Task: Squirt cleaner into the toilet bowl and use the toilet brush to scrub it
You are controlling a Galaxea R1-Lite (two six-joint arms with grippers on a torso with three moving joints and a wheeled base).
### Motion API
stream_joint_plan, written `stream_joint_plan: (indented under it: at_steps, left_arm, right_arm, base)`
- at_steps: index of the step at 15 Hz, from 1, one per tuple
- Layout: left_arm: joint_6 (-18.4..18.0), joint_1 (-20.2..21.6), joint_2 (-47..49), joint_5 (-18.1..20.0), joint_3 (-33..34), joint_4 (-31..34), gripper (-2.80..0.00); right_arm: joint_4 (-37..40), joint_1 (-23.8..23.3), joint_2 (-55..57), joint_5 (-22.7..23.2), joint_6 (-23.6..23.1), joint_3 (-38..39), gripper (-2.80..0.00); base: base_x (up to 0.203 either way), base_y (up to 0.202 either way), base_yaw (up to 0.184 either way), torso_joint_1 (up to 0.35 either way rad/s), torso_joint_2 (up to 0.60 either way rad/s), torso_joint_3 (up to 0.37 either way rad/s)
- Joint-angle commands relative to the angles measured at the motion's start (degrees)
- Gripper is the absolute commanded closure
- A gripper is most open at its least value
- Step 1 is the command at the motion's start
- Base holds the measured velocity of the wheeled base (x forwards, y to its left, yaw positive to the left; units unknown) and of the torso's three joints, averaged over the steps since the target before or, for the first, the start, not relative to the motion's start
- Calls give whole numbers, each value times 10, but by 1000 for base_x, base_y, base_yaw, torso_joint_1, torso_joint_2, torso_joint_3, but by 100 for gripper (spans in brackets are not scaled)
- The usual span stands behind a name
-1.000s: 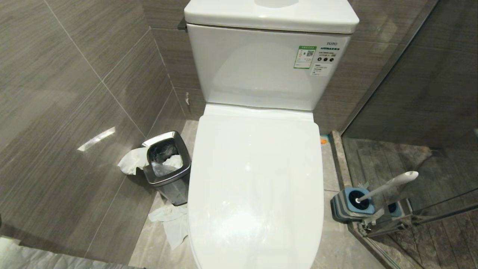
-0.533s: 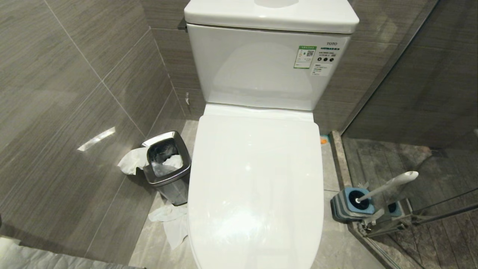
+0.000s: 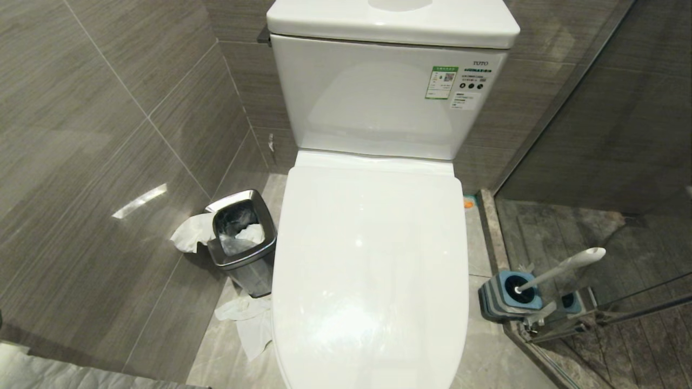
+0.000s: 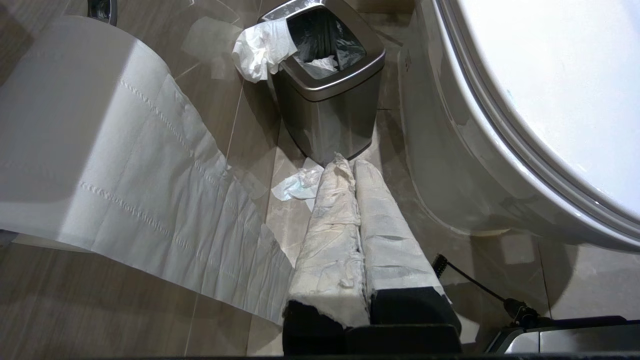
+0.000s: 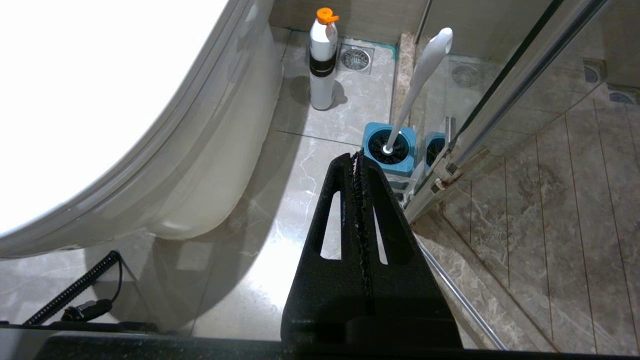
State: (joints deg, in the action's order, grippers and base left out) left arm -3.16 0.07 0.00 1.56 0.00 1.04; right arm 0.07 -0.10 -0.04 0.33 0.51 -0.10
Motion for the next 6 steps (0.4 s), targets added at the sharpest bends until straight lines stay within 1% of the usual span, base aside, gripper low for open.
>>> stream_joint_plan:
  at_steps: [1, 6]
  left_arm:
    - [0, 0, 1, 0, 0, 0, 0]
    - [0, 0, 0, 0, 0, 0, 0]
  right_arm:
    - [0, 0, 0, 0, 0, 0, 0]
    - [-1, 0, 0, 0, -1, 0, 0]
  base:
    - [0, 0, 0, 0, 0, 0]
    - [0, 0, 0, 0, 0, 0]
